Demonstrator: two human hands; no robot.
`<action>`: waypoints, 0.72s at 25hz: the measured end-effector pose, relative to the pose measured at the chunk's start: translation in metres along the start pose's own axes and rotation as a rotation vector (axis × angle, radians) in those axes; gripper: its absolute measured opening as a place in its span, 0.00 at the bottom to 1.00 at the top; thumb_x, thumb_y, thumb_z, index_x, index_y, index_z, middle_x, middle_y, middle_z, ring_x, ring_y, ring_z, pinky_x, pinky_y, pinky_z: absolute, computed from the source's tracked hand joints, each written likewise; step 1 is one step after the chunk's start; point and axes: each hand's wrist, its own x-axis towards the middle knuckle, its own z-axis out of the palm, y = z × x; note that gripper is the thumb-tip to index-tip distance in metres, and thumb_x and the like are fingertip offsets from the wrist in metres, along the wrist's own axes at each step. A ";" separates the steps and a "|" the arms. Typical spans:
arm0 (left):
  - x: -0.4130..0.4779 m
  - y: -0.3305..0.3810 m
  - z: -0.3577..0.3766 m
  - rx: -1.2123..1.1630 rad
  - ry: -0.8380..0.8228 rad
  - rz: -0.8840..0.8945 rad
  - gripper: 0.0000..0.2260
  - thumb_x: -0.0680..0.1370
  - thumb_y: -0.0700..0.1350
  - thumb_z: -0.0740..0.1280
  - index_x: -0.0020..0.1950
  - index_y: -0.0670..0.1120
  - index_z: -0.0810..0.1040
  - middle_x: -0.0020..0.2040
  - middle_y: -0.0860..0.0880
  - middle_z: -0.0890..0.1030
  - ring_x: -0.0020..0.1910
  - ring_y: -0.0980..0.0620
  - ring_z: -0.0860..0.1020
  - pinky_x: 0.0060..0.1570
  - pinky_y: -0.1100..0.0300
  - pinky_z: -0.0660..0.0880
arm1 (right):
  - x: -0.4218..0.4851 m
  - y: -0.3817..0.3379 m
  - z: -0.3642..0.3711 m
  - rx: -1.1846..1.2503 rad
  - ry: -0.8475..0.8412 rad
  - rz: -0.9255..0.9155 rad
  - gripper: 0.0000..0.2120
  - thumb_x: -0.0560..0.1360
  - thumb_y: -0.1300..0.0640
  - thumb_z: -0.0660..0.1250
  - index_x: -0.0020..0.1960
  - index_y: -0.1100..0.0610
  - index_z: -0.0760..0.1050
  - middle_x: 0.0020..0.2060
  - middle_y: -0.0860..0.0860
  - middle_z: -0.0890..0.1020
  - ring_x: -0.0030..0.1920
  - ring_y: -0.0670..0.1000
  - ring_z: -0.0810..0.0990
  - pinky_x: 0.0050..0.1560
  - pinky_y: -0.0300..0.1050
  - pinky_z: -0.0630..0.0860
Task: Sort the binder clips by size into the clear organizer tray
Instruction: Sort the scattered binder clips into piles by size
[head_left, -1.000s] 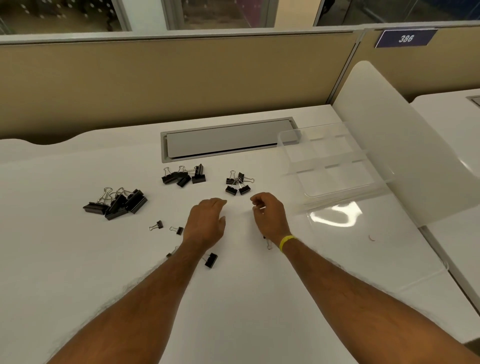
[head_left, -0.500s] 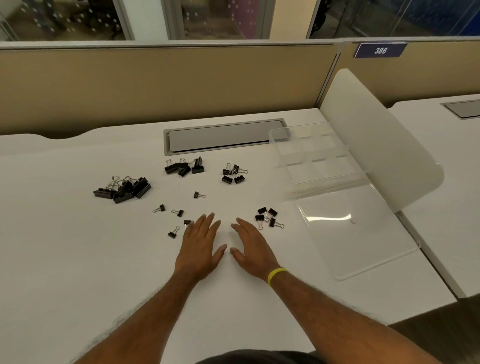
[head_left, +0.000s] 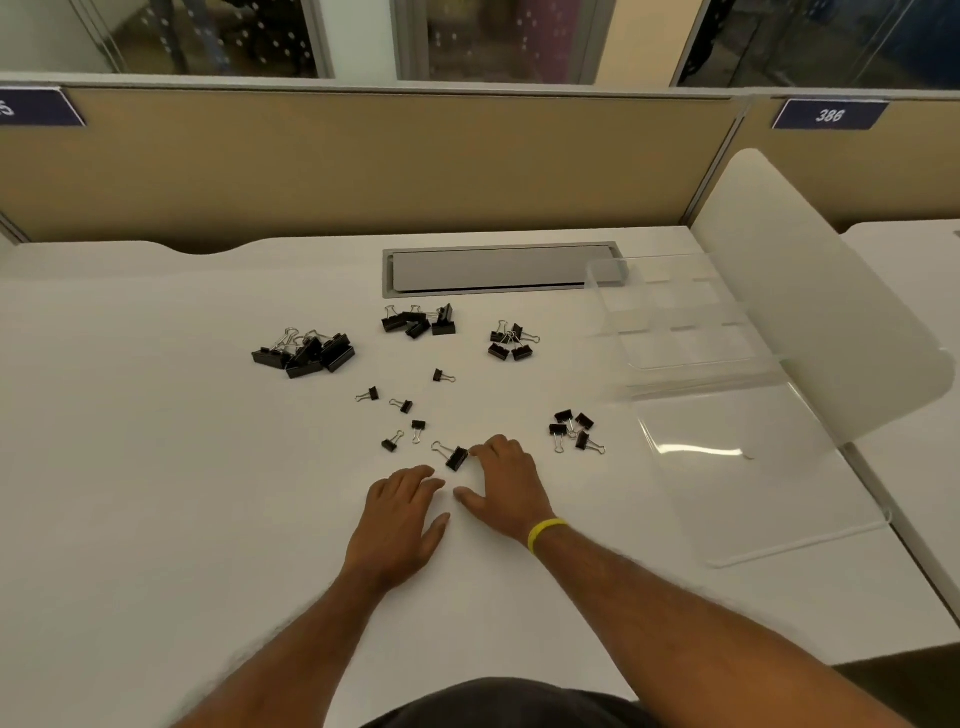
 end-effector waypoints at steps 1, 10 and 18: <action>0.000 -0.004 -0.003 0.006 0.002 -0.015 0.19 0.77 0.57 0.58 0.62 0.49 0.76 0.63 0.49 0.76 0.62 0.49 0.74 0.59 0.52 0.72 | 0.007 -0.006 0.000 -0.006 -0.022 0.009 0.30 0.72 0.41 0.67 0.68 0.56 0.69 0.61 0.53 0.72 0.61 0.56 0.70 0.60 0.50 0.69; 0.021 -0.030 -0.016 0.003 0.053 -0.095 0.19 0.75 0.56 0.56 0.60 0.48 0.76 0.57 0.50 0.77 0.57 0.49 0.76 0.55 0.52 0.72 | 0.035 -0.017 0.004 0.128 -0.067 0.103 0.15 0.73 0.51 0.68 0.56 0.57 0.73 0.52 0.53 0.76 0.52 0.55 0.76 0.51 0.47 0.73; 0.057 -0.028 -0.012 -0.058 0.054 -0.081 0.15 0.75 0.50 0.66 0.61 0.47 0.76 0.58 0.50 0.77 0.57 0.48 0.75 0.57 0.52 0.70 | 0.050 0.004 -0.020 0.686 0.265 0.380 0.13 0.70 0.60 0.74 0.51 0.54 0.74 0.37 0.48 0.80 0.34 0.45 0.77 0.39 0.38 0.77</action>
